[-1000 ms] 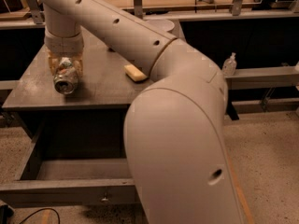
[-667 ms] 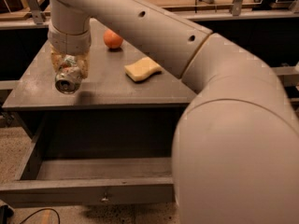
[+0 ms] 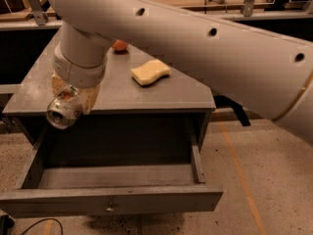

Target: Place 7up can into top drawer

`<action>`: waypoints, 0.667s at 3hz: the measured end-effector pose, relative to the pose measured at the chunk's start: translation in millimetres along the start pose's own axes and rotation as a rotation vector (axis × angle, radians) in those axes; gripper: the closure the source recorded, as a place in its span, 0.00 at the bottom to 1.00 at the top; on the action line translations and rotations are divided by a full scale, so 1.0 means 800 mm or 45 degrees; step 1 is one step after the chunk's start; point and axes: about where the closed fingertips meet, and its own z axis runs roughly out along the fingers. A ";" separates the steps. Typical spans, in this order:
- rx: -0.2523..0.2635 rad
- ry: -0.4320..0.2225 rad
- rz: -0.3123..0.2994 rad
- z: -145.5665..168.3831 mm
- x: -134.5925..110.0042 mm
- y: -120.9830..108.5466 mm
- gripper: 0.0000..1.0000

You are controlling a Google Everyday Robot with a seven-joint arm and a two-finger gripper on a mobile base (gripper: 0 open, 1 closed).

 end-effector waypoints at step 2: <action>0.136 -0.073 0.406 0.059 -0.057 0.074 1.00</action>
Offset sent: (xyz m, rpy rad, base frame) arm -0.0598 -0.0276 -0.1195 0.2811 0.2677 -0.4081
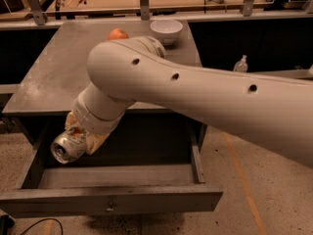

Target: Place 7up can into top drawer

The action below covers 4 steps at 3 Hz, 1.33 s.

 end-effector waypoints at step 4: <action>-0.074 0.090 0.165 0.070 0.090 0.047 0.38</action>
Offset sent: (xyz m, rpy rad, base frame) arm 0.0493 -0.0290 -0.0919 0.0189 0.0758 -0.1856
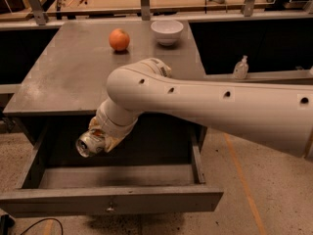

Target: Place 7up can into top drawer

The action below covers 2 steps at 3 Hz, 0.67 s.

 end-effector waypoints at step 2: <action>-0.086 0.057 -0.054 -0.007 0.026 -0.016 0.00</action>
Offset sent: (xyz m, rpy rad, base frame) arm 0.0351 -0.0103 0.0112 -0.1191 -0.0060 0.0422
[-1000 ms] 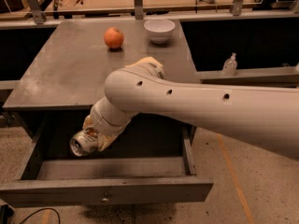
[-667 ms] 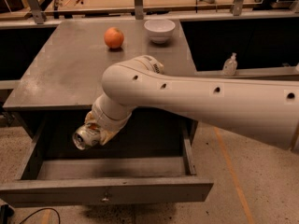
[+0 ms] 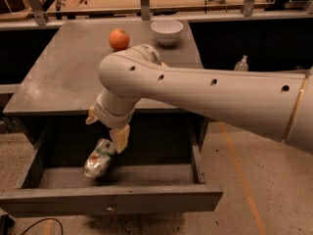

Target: Place 7up can into top drawer

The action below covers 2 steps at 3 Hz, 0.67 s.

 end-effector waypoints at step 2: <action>0.000 0.000 0.000 -0.001 -0.005 0.002 0.00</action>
Offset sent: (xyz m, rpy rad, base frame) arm -0.0117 -0.0433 0.0595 -0.0179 -0.0331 -0.0778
